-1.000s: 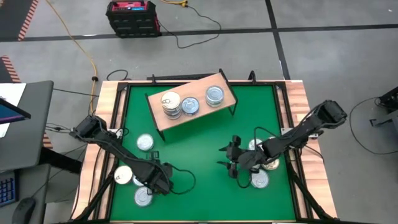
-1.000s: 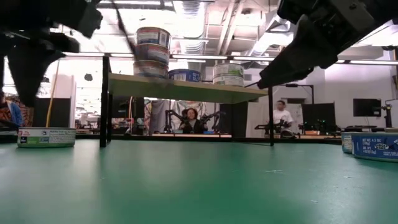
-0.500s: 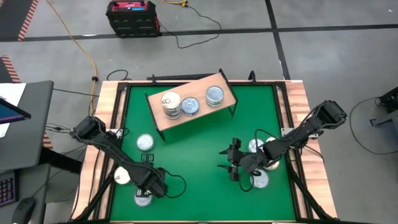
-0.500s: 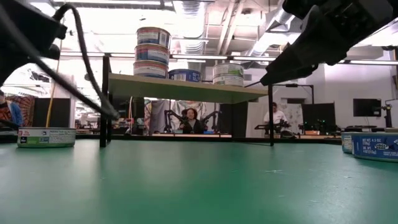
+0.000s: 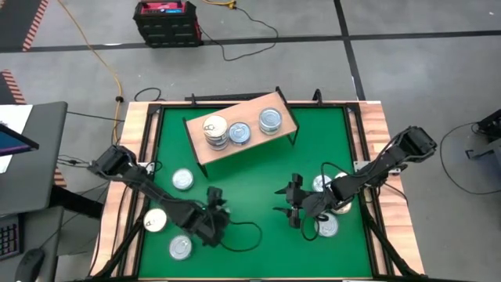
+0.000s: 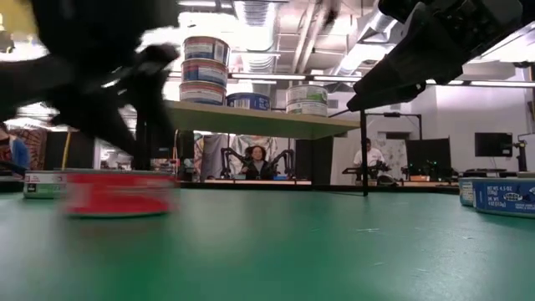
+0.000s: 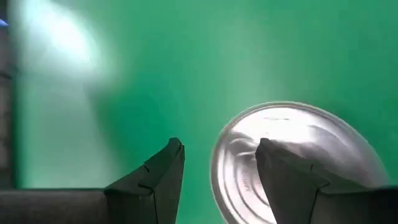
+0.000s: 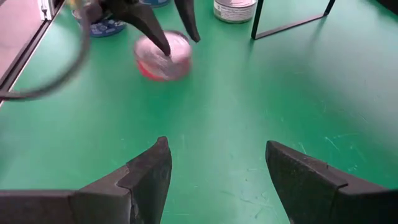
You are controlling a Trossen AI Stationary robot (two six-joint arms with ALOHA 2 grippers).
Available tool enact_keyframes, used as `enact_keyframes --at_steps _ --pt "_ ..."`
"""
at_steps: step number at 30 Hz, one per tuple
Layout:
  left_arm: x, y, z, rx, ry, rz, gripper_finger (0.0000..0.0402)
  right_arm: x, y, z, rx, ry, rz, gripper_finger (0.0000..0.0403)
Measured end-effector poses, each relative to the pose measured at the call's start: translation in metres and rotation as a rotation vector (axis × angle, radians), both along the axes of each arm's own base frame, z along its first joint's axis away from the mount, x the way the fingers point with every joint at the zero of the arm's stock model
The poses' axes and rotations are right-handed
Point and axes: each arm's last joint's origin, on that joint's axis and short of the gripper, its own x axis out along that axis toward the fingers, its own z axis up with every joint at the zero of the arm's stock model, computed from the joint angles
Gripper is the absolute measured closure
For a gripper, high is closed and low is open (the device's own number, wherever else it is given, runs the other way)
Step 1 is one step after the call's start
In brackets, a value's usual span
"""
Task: Stack canned seafood by type on shelf
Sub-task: Stack the red tuna can on top of the blue tuna can on the shelf
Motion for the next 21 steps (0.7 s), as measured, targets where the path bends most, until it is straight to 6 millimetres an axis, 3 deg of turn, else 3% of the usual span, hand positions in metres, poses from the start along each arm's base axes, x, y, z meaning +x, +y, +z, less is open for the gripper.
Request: enact_keyframes --at_steps 4,10,15,21 --pt "0.024 0.0 0.014 0.011 -0.191 -0.049 0.0212 -0.002 -0.001 0.0 -0.005 0.014 -0.001 0.0117" --pt "0.032 -0.002 0.03 -0.178 -0.163 -0.046 0.0212 -0.009 -0.001 0.006 0.015 0.028 -0.005 0.0117" --pt "0.018 0.003 0.011 -0.388 0.036 0.114 0.0212 -0.005 -0.001 -0.003 0.001 0.056 -0.011 0.0117" --pt "0.002 0.015 -0.012 -0.372 0.046 0.322 0.0212 0.013 -0.004 -0.021 -0.004 0.056 0.004 0.0117"
